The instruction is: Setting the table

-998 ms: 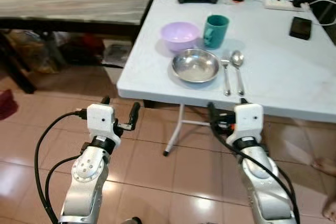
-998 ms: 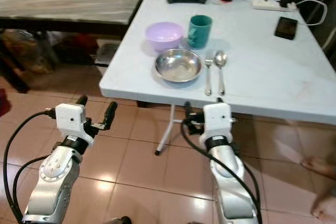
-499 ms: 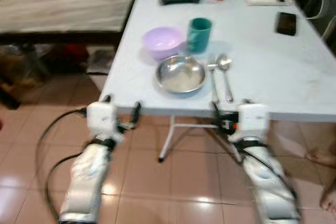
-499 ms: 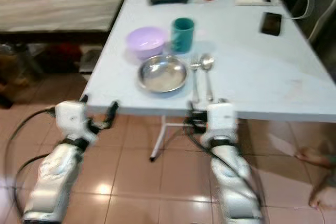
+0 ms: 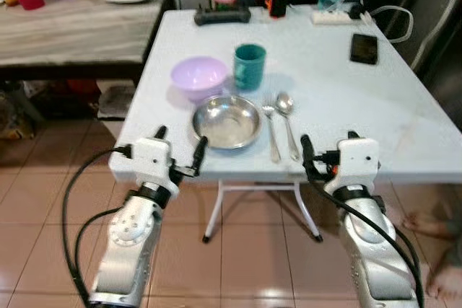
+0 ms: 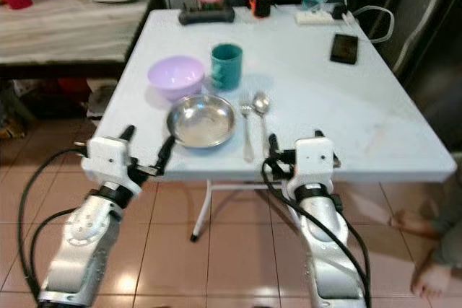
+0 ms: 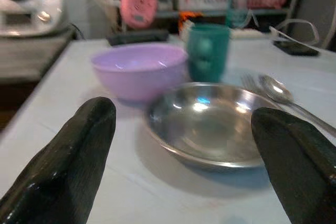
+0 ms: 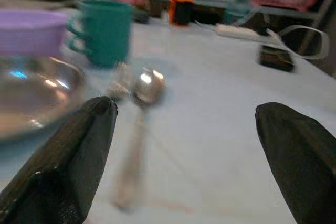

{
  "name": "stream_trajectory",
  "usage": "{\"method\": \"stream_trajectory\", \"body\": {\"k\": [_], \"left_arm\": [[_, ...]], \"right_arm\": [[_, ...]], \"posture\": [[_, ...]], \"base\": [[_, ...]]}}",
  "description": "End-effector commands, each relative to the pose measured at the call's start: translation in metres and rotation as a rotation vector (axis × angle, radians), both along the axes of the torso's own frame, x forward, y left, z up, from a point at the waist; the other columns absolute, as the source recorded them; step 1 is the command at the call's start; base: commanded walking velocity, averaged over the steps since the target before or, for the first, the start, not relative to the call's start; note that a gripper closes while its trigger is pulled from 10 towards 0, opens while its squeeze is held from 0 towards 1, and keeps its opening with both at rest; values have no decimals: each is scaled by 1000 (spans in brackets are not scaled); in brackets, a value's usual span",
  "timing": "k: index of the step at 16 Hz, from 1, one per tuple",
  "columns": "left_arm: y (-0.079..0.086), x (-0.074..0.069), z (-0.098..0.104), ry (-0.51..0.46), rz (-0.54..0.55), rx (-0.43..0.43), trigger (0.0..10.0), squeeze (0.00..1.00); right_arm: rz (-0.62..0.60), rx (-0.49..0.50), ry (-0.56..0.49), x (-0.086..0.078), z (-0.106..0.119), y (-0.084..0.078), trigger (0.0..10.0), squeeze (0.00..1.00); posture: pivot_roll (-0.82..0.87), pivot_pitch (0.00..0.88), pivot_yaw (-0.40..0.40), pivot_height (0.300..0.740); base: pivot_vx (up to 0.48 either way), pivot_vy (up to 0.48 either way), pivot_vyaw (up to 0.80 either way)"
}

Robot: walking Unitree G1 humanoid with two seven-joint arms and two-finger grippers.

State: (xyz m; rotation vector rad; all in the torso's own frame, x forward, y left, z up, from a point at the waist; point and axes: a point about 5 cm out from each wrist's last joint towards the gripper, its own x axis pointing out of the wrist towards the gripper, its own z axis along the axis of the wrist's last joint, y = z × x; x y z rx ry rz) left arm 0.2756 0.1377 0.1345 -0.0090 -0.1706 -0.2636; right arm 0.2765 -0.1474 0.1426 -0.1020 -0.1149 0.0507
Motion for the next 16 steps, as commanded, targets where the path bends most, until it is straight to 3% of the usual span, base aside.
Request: {"method": "stream_trajectory", "body": {"k": [1,7,11,16], "left_arm": [[3,-1,1,5,5,1,10000,0],[3,-1,1,8,10,2,10000,0],[9,-4,3,-22,34,55,10000,0],[18,-7,4,-29,36,80,10000,0]], "right_arm": [[29,-4,-23,0,6,6,10000,0],[30,0,-26,0,7,4,10000,0],[60,-6,-35,-1,9,7,10000,0],[76,-1,-34,-1,9,10,10000,0]], "posture": [[-168,139,29,740],[-168,142,30,740],[-166,148,29,740],[-160,156,29,740]], "base": [[292,0,0],[279,0,0],[0,0,0],[0,0,761]]}}
